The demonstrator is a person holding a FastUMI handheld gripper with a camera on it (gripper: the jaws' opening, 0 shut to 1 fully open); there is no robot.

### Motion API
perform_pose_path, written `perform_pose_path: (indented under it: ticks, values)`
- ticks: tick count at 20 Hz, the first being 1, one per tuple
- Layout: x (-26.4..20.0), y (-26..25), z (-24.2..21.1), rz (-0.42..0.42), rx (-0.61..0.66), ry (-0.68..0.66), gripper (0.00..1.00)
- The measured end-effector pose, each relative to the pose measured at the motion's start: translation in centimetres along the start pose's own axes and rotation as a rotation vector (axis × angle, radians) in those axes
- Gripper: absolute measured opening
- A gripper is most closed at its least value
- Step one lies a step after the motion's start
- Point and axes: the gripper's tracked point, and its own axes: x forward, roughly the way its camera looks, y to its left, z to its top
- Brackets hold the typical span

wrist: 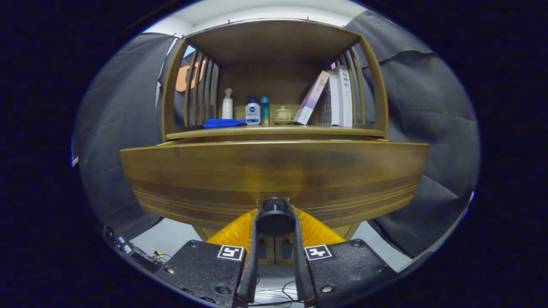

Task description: Pull open the drawer, take out the items inside it, and place them on the countertop above the cabinet.

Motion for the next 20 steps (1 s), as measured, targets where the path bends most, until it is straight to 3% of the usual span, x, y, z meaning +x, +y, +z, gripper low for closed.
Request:
perform_pose_path:
  ticks: [20]
  values:
    - [-5.9,0.2,-2.6,0.021,0.045,0.034,0.38]
